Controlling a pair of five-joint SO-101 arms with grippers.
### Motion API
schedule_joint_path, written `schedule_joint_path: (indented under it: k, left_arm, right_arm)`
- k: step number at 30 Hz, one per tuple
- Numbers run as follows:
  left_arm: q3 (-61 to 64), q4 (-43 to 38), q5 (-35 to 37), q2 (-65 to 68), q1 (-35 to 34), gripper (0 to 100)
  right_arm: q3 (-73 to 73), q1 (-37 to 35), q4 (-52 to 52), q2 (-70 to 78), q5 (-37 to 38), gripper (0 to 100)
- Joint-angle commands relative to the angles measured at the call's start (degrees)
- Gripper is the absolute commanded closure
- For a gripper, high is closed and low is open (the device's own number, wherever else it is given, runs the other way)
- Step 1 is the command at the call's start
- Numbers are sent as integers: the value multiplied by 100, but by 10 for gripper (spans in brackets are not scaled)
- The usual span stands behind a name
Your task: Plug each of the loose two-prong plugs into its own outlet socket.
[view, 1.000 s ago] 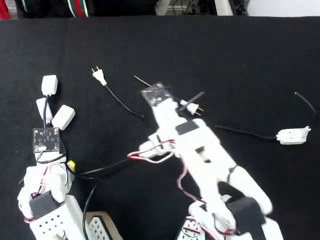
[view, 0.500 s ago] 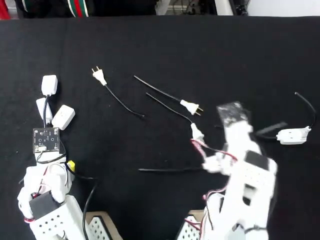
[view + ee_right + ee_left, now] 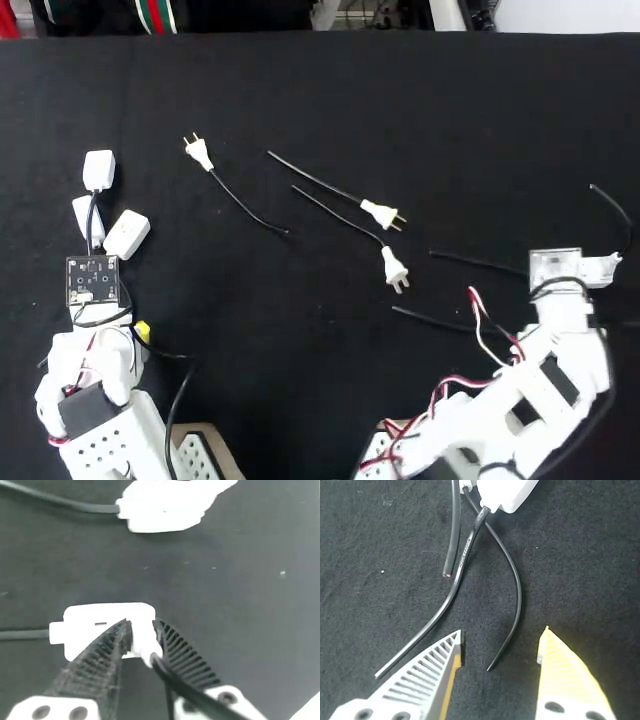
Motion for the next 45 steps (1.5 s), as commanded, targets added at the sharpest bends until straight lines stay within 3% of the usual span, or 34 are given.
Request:
schedule_joint_path:
  k: [1, 6, 17, 26, 33, 39, 45]
  left_arm:
    - [-13, -88, -44, -35, -48, 754]
    - [-13, -88, -44, -35, -48, 754]
    - [-4, -88, -44, -35, -48, 753]
    - [-4, -88, -44, -35, -48, 752]
    - [-4, -88, -44, -35, -48, 753]
    - [-4, -88, -44, -35, -48, 753]
    - [-4, -88, -44, -35, -48, 753]
  right_arm:
    - [13, 167, -1319, 655, 44, 985]
    - [-233, 167, -2295, 1648, 44, 984]
    - [-1833, 176, -2426, 3793, 44, 980]
    - [-2097, 176, -2426, 4215, 35, 721]
    - [-2079, 176, -2374, 4215, -237, 618]
    - [-2132, 158, -1125, 3785, -325, 612]
    - [-2149, 97, 1521, 2070, -290, 613]
